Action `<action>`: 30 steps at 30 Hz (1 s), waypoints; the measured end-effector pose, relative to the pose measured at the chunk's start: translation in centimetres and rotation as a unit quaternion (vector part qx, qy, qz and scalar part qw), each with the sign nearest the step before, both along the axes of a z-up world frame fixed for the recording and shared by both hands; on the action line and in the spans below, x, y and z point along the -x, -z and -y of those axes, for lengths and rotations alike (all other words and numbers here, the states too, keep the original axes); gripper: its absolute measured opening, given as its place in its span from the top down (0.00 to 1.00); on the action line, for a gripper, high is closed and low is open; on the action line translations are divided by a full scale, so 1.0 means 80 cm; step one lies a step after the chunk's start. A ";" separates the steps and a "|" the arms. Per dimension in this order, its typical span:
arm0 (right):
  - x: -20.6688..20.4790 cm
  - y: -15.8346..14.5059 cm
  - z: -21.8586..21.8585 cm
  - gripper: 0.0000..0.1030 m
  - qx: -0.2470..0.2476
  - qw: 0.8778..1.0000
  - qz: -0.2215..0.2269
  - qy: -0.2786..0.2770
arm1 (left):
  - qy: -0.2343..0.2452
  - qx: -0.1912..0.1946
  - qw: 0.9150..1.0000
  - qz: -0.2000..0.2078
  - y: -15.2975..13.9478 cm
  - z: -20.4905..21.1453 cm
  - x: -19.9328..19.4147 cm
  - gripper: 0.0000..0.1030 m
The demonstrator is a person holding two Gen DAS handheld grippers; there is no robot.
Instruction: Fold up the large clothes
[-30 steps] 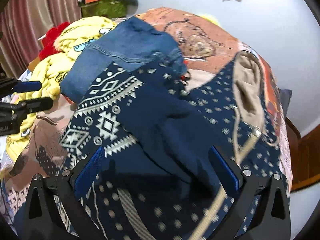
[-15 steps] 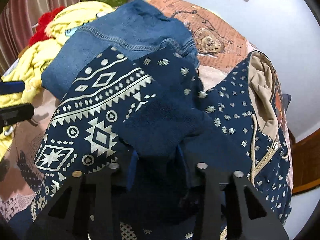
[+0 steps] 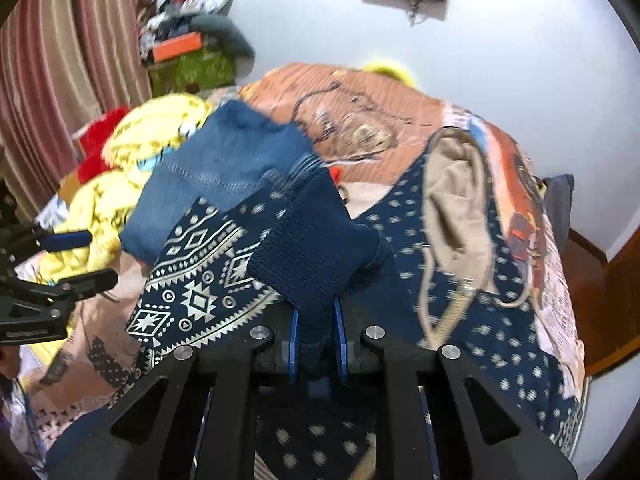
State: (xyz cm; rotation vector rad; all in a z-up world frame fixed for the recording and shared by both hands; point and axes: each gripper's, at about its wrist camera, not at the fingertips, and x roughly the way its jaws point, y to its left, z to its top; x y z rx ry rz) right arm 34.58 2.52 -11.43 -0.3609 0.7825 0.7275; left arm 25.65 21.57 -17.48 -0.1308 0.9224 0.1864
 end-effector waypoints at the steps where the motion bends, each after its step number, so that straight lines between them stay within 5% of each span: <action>1: -0.003 -0.006 0.012 0.88 -0.009 1.000 -0.001 0.007 | 0.002 -0.002 1.000 0.001 -0.003 0.003 -0.001 0.36; 8: -0.020 -0.032 0.091 0.88 -0.070 0.996 -0.025 0.054 | 0.024 -0.014 1.000 0.001 -0.009 0.040 -0.018 0.36; 17: -0.036 -0.032 0.189 0.88 -0.126 0.984 -0.053 0.113 | 0.017 -0.018 0.999 -0.042 0.030 0.053 -0.050 0.36; 24: -0.065 0.035 0.239 0.88 -0.114 0.973 -0.128 0.156 | -0.011 -0.028 0.994 -0.106 0.093 0.037 -0.062 0.36; 30: -0.071 0.087 0.268 0.86 -0.077 0.967 -0.162 0.179 | -0.028 -0.015 0.993 -0.115 0.119 0.026 -0.063 0.27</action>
